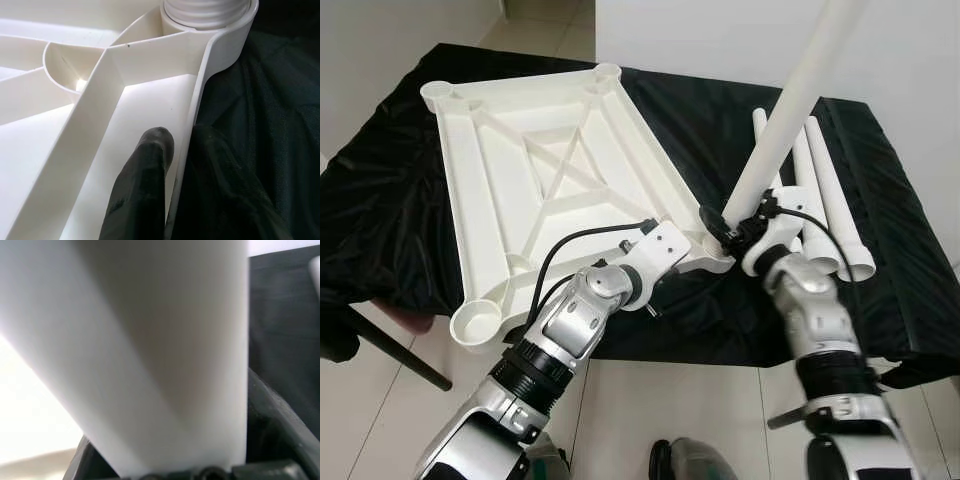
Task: Building children table
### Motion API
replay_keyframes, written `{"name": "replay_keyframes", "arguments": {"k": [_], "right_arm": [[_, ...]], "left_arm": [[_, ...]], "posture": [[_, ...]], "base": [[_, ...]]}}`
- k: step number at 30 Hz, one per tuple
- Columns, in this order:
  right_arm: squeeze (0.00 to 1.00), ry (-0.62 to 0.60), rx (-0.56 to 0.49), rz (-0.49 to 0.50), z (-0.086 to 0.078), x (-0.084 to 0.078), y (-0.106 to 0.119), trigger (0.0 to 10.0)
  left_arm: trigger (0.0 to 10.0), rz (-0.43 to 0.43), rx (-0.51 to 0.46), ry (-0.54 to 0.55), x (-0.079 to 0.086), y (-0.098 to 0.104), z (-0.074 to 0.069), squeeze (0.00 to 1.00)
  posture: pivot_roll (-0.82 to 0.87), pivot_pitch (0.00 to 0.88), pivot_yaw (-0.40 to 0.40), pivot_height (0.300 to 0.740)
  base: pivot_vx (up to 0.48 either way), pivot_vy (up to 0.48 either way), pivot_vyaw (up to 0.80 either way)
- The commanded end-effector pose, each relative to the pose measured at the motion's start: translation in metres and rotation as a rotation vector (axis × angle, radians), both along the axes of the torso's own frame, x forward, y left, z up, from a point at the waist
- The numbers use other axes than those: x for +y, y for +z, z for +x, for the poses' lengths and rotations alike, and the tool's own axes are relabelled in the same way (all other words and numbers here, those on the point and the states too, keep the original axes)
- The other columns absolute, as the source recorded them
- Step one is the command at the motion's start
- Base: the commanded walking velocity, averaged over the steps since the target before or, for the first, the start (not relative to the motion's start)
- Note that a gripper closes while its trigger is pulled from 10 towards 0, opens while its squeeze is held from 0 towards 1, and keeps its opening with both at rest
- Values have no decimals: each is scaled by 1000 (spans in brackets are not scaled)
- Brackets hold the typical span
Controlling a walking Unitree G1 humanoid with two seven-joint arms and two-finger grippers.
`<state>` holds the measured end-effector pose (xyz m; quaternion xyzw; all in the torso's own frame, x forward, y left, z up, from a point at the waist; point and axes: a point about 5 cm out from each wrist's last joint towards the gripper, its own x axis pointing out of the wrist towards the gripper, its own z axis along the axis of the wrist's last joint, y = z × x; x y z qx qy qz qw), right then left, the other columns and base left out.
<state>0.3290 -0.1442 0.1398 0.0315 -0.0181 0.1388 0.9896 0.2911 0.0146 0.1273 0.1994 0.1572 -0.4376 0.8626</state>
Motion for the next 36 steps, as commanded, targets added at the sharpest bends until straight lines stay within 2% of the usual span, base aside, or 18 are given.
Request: {"name": "replay_keyframes", "arguments": {"k": [1,2,3,4,6,10,13,14,19,24,25,27,28,34,35,36], "right_arm": [[0,-55,50,7,0,2,-8,10000],[0,-132,53,13,-1,0,-9,10000],[0,-277,60,13,-7,-4,-11,10000],[0,-337,57,9,-10,-5,-12,10000],[0,-368,78,29,-12,-3,-15,10000],[0,-337,89,44,-15,9,-15,10000],[0,-340,85,42,-15,7,-14,10000],[1000,-343,79,46,-15,4,-13,10000],[1000,-284,32,98,-15,9,-4,10000],[1000,-248,8,100,-13,12,3,10000],[0,-230,5,102,-12,12,4,10000],[0,-223,2,95,-11,10,5,10000],[0,-209,2,83,-9,7,6,10000],[0,-180,17,72,-6,2,6,10000],[0,-174,15,70,-5,2,6,10000],[0,-174,15,70,-5,2,6,10000]], "left_arm": [[10000,-20,42,-131,-21,-3,-15,0],[10000,-19,41,-133,-21,-3,-15,0],[10000,-16,40,-136,-21,-3,-15,0],[10000,-16,39,-137,-21,-3,-15,0],[10000,-15,38,-137,-21,-3,-15,0],[10000,-16,38,-138,-21,-3,-16,0],[10000,-17,39,-140,-22,-3,-16,0],[10000,-16,38,-142,-22,-4,-17,0],[10000,-15,33,-144,-23,-3,-16,0],[10000,-14,31,-147,-23,-4,-17,0],[10000,-15,32,-148,-23,-4,-17,0],[10000,-15,34,-151,-23,-4,-18,0],[10000,-25,53,-155,-23,-4,-18,1000],[10000,-13,54,-159,-23,-4,-19,1000],[10000,-8,55,-152,-23,-5,-18,0],[10000,-8,55,-152,-23,-5,-18,0]], "posture": [[-44,20,-50,740],[-43,19,-49,740],[-42,16,-52,740],[-42,16,-52,740],[-37,13,-55,740],[-41,11,-54,740],[-41,11,-54,740],[-42,8,-57,740],[-42,3,-58,740],[-44,0,-58,740],[-47,0,-56,740],[-46,0,-55,740],[-46,1,-55,740],[-44,7,-53,740],[-44,7,-53,740],[-44,7,-53,740]], "base": [[0,0,0],[0,0,0],[0,0,0],[0,0,0],[0,0,0],[0,0,0],[0,0,0],[0,0,0],[0,0,0],[0,0,0],[0,0,0],[0,0,0],[0,0,0],[0,0,0],[0,0,0],[0,0,0]]}}
